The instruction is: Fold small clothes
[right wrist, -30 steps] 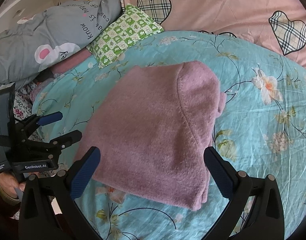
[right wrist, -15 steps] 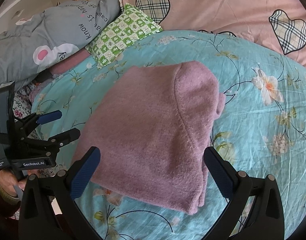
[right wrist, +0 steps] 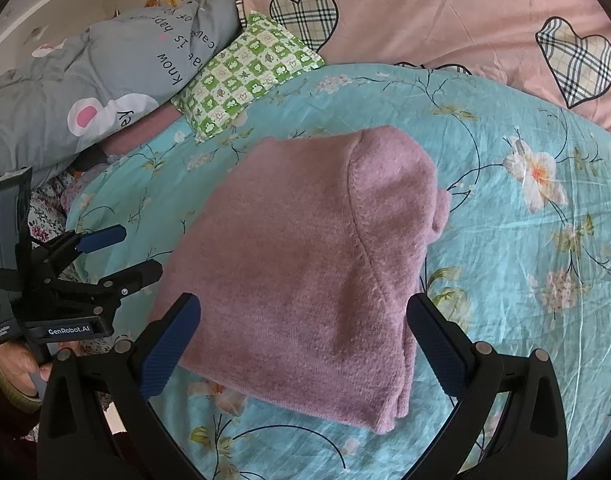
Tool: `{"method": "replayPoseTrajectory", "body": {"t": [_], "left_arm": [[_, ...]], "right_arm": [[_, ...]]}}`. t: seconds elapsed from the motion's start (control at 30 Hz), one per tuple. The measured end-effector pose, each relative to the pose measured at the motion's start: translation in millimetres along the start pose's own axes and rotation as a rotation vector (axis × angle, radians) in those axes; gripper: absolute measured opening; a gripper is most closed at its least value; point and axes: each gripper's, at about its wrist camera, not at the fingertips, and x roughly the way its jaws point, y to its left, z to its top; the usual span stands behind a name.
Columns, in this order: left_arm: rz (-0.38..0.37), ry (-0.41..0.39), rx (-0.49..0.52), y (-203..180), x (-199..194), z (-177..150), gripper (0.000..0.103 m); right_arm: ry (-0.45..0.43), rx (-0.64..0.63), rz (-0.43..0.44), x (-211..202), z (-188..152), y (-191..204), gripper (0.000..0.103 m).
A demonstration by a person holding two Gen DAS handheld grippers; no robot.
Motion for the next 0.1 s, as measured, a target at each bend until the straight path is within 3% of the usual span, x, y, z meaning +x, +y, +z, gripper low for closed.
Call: {"method": "replayPoseTrajectory", "body": {"t": [0.1], "left_arm": [[0.006,0.0,0.009,-2.0,0.5,-1.3,0.091]], "right_arm": [[0.0,0.018,0.016,1.9,0.1,-3.3,0.103]]}}
